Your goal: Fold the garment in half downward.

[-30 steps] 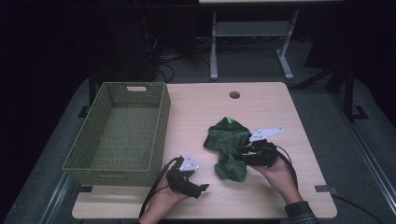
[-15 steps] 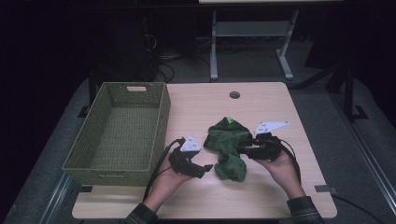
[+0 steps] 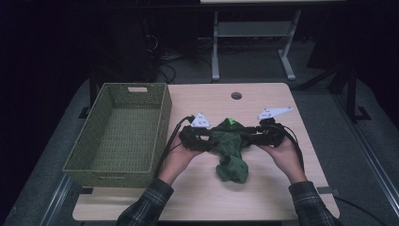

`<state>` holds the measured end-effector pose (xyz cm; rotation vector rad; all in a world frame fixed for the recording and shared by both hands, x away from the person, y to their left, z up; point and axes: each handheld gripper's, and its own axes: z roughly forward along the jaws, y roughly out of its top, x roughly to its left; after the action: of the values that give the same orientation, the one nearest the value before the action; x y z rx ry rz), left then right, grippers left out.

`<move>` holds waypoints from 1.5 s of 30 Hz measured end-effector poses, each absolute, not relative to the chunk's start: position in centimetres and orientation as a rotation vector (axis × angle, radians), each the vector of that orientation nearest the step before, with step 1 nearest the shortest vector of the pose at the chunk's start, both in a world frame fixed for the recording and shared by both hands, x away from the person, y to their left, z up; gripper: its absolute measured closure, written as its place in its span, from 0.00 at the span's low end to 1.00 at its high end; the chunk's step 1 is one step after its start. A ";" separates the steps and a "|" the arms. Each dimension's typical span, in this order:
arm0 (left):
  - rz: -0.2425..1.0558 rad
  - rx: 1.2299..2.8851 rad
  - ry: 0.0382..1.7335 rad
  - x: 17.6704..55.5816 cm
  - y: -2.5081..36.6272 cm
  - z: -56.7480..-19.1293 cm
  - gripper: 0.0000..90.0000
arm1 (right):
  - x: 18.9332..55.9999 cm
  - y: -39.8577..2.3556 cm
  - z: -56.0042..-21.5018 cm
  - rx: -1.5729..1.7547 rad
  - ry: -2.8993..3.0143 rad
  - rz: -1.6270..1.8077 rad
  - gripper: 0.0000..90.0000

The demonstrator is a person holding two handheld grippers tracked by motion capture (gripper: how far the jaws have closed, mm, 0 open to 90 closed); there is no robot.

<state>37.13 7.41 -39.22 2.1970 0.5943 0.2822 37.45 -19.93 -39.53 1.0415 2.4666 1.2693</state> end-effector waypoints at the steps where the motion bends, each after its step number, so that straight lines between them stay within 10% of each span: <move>1: 0.289 2.194 0.595 37.6 7.2 -39.1 0.58 | 37.8 -20.0 -39.5 1.039 2.466 1.266 0.68; 27: 0.243 2.325 0.723 46.1 4.5 -46.0 0.61 | 45.1 -20.3 -46.1 1.215 2.530 1.002 0.64; 45: 0.203 2.277 0.757 46.2 4.7 -45.4 0.97 | 45.0 -20.3 -45.5 1.196 2.521 1.026 0.98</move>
<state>46.22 4.68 -45.43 2.2775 0.7572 0.2034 45.02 -20.32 -45.48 1.1956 2.5207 1.0260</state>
